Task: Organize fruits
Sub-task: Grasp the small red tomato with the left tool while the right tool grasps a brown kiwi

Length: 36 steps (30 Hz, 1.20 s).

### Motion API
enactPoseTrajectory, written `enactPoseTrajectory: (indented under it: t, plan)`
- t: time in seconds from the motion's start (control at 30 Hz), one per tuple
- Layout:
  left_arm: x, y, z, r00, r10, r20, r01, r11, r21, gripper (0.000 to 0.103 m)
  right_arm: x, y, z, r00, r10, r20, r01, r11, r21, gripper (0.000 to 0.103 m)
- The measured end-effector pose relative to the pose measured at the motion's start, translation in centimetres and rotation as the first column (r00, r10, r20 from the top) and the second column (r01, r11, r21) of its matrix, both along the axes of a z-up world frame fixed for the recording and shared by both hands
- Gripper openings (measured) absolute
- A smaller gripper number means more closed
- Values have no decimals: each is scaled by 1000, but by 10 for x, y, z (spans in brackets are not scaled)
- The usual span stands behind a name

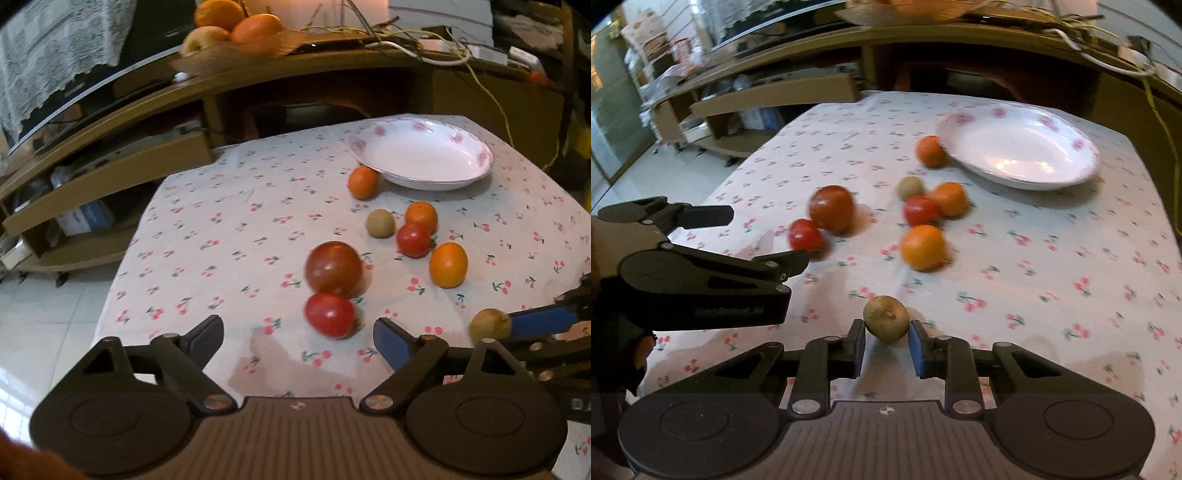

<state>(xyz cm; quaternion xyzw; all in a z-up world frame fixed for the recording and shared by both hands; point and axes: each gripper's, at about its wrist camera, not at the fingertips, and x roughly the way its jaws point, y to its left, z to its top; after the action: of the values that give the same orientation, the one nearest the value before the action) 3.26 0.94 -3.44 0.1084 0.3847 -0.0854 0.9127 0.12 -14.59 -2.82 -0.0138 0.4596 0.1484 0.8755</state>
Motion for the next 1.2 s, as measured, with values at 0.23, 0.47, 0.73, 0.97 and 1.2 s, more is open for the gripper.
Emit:
enactPoseTrajectory:
  t: [0.23,0.47,0.73,0.97,1.2]
  plan:
    - [13,-4,-11,999,10,-45,-12,999,-46,61,-2,-13,-1,1000,-30,-6,30,999,12,26]
    - [11,-6,-11,999,-7,-48,3,997,-80,41,0,-17,-2,999,-41,-17,42,999,11,26]
    - [-1,-3,-5,997,-26,-66,21,996,-86,40,-2,-20,-1,999,-47,-4,47,999,-5,26]
    - [-19,-11,-7,993,-96,-72,92,994,-53,40,-3,-18,-2,999,-35,0,35,999,-32,26]
    - [-21,-14,-8,992,-117,-50,116,993,-30,43,-4,-20,-2,1000,-25,5,25,999,-33,28]
